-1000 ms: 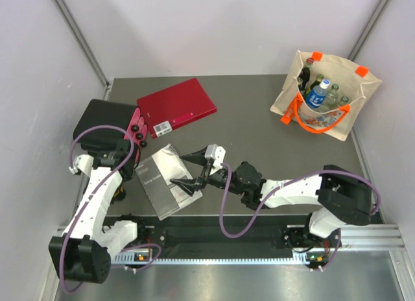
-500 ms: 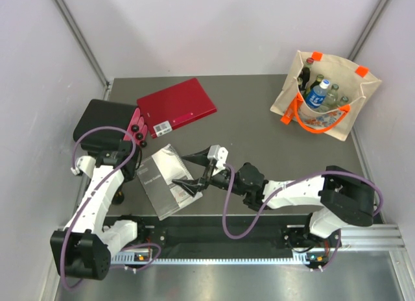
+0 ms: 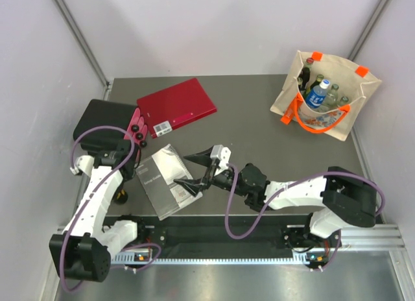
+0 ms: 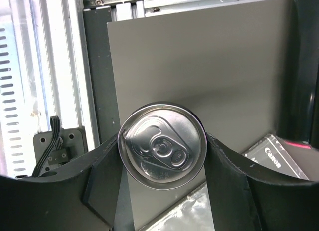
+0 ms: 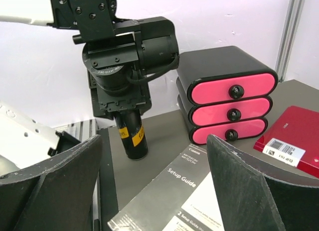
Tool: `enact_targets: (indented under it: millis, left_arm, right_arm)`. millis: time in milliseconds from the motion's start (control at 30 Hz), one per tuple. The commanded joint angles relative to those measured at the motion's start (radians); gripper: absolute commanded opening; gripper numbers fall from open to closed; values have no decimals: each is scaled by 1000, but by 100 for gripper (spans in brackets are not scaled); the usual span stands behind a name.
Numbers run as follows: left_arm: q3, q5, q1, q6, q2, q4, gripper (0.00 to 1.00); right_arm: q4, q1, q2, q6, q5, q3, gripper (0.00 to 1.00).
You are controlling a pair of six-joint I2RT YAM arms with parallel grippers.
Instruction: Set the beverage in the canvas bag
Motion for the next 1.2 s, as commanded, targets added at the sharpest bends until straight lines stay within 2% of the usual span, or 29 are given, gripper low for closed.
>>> enact_targets:
  millis: [0, 167, 333, 567, 833, 967, 1167]
  left_arm:
    - [68, -18, 4, 108, -25, -52, 0]
    - [151, 7, -12, 108, 47, -146, 0]
    - [170, 20, -63, 111, -5, -160, 0]
    - [258, 28, -88, 257, -43, -123, 0]
    - [271, 62, -118, 357, -51, -95, 0]
    - [292, 126, -132, 519, -71, -9, 0]
    - [329, 151, -138, 604, -106, -15, 0]
  right_arm:
    - [62, -5, -55, 28, 2, -20, 84]
    - [19, -5, -87, 35, 42, -34, 84]
    - [6, -5, -126, 22, 85, -57, 84]
    - [-43, -5, -176, 5, 120, -61, 84]
    - [-76, -5, -213, 15, 146, -64, 84]
    - [-80, -3, -213, 44, 157, -77, 84]
    - [-112, -3, -245, 44, 188, -80, 84]
